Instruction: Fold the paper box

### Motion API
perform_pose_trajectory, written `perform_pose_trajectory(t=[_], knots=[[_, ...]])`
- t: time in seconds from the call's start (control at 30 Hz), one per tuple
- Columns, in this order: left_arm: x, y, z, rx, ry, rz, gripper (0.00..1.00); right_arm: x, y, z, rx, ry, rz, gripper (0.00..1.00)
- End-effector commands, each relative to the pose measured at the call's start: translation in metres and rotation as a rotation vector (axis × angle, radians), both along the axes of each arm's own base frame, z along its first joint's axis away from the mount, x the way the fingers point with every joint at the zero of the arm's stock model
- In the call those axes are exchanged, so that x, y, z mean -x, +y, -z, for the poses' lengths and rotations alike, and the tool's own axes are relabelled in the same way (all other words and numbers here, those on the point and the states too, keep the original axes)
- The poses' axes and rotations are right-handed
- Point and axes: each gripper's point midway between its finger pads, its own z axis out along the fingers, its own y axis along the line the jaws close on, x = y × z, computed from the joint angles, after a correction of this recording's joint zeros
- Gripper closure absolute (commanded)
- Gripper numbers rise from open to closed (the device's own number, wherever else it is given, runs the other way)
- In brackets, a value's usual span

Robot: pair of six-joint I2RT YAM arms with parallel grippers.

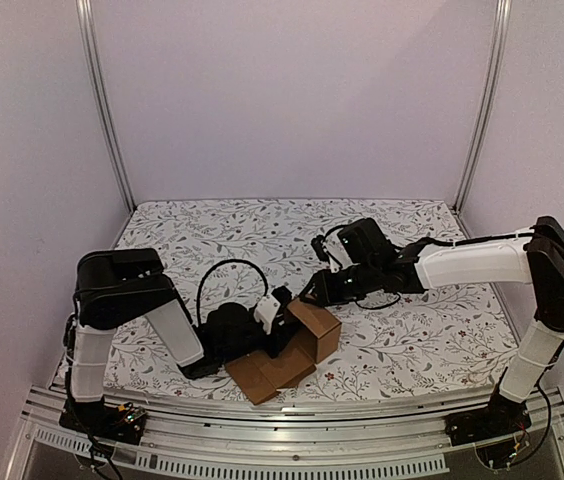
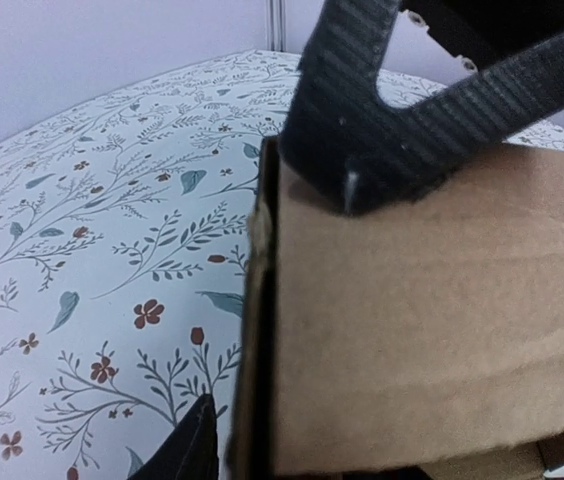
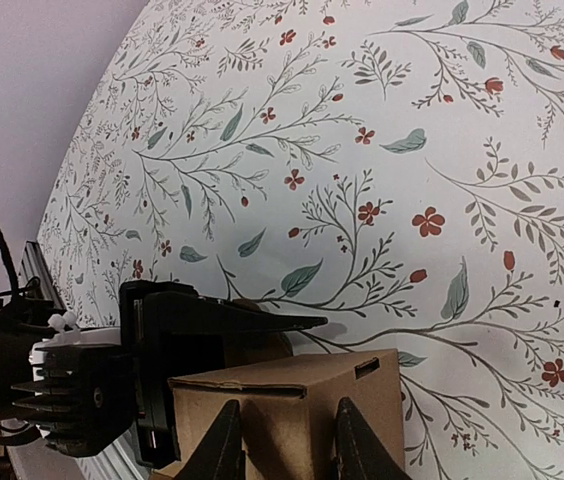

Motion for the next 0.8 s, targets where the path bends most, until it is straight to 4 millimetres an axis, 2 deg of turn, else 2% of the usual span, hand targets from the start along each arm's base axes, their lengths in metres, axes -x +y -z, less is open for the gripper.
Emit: perform_pose_trajectory(t=[0.0,0.57,0.77], knots=[[0.003,-0.007,-0.022,0.108,-0.073,0.024,0.57,0.012,-0.007,0.015,0.038,0.038,-0.005,0.71],[-0.009,-0.019,-0.044,0.238,-0.105,0.024,0.59,0.014,-0.007,0.017,0.036,0.044,-0.014,0.72],[-0.012,-0.022,-0.047,0.26,-0.104,0.025,0.65,0.014,-0.007,0.019,0.037,0.046,-0.014,0.72]])
